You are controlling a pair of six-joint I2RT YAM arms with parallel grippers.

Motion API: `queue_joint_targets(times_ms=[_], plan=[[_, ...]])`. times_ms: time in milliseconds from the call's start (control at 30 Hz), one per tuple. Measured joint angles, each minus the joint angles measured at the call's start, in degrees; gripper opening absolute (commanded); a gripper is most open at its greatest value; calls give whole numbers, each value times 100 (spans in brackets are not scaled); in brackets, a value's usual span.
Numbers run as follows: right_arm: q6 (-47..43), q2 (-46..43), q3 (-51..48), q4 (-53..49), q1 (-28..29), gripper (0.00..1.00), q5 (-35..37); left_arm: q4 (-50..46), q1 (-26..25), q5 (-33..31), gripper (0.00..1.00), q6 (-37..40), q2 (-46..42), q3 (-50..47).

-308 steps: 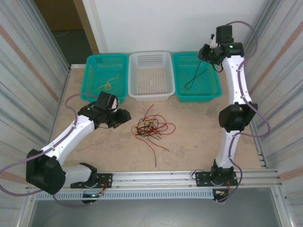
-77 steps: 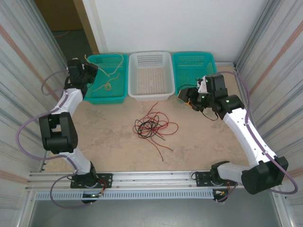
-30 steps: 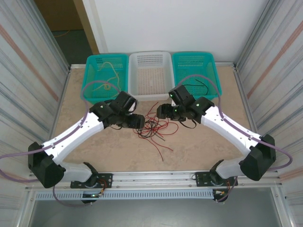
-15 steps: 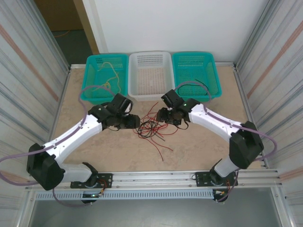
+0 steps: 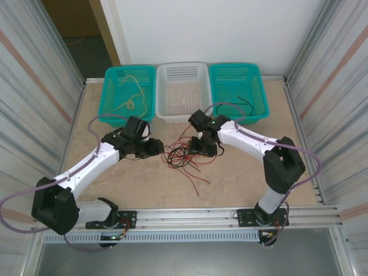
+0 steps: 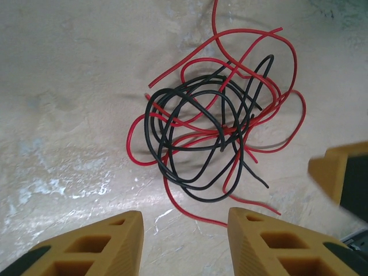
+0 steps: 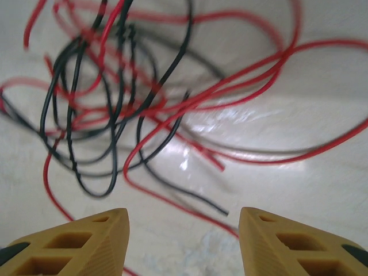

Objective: Untangle the cables

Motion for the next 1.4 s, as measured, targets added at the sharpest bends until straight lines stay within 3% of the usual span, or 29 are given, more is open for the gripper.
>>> queue_joint_targets(times_ms=[100,200,333,433,700,900,1100,1400], plan=[[-144,0,0,-61,160,57,-11,63,0,15,42,-2,184,2],[-286,0,0,39,-66,59,-63,63,0,13,41,-4,302,24],[-535,282,319,197,-671,50,-127,85,0,15,41,-31,323,55],[-664,686,680,393,-984,50,-164,90,0,15,41,-46,323,55],[-1158,1196,970,409,-1032,44,-122,79,0,24,40,-44,433,114],[-1563,1443,970,236,-1373,53,-186,87,0,63,40,-44,575,286],[-1777,1690,973,46,-1329,50,-186,87,0,85,42,-44,599,293],[-1797,1497,979,-72,-997,51,98,245,0,289,54,-195,966,304]])
